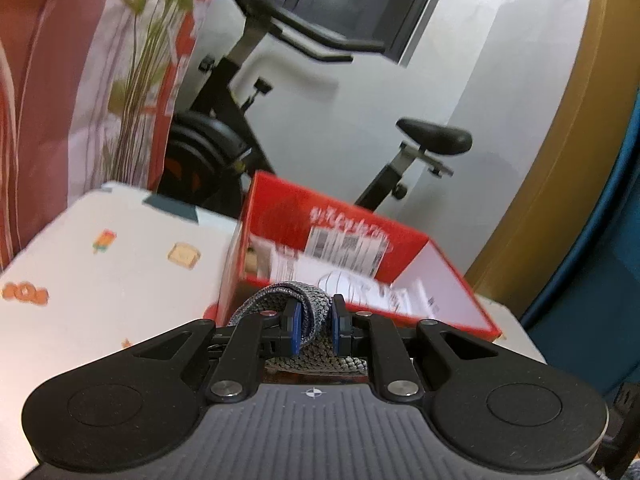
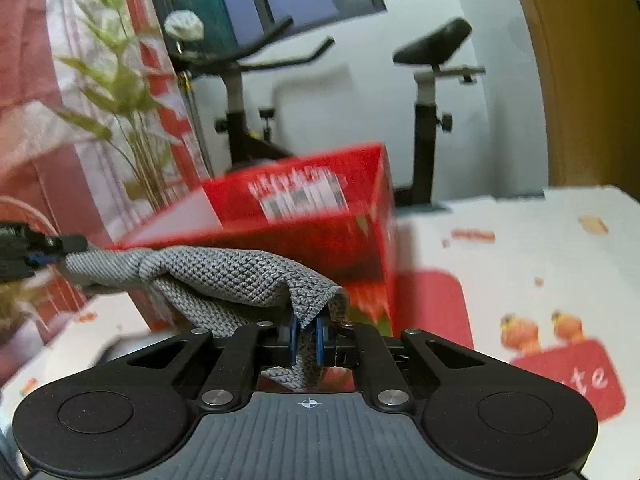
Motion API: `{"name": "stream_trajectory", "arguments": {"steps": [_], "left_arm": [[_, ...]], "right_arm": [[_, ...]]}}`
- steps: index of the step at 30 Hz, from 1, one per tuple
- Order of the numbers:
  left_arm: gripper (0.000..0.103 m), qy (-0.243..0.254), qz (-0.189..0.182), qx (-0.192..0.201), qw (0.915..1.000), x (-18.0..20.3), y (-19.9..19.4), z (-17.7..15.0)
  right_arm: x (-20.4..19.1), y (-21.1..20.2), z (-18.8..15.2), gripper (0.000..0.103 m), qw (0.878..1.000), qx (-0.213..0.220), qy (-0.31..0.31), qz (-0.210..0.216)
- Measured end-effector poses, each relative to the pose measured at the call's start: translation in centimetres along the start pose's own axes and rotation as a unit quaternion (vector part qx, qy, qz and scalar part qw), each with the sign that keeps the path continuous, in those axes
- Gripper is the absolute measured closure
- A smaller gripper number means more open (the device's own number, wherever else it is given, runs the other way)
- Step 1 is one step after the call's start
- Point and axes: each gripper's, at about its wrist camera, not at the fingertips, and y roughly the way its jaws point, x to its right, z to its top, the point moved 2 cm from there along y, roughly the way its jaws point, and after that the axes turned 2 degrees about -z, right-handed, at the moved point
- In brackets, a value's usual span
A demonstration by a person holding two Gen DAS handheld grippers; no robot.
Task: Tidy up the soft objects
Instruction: 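Lift the grey knit cloth with both tools over the red box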
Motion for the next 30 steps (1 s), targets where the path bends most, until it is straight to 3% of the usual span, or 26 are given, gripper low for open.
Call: {"name": "stream_trajectory", "arguments": {"steps": [8, 16, 23, 30], "left_arm": [[0.088, 0.017, -0.005, 0.047, 0.9988, 1.3, -1.4, 3.0], [0.088, 0.003, 0.015, 0.084, 0.9964, 1.7, 0.6, 6.6], [0.088, 0.025, 0.019, 0.069, 0.9972, 2.4, 5.4, 9.0], [0.088, 0.051, 0.028, 0.051, 0.997, 2.3, 10.4, 10.6]], "right_arm": [[-1.4, -1.3, 5.9, 0.095, 0.999, 0.032, -0.006, 0.02], [-2.6, 1.5, 11.2, 0.095, 0.999, 0.035, -0.017, 0.02], [-2.6, 6.4, 14.7, 0.095, 0.999, 0.011, -0.03, 0.005], [-1.5, 12.0, 16.2, 0.095, 0.998, -0.03, -0.047, -0.023]]}}
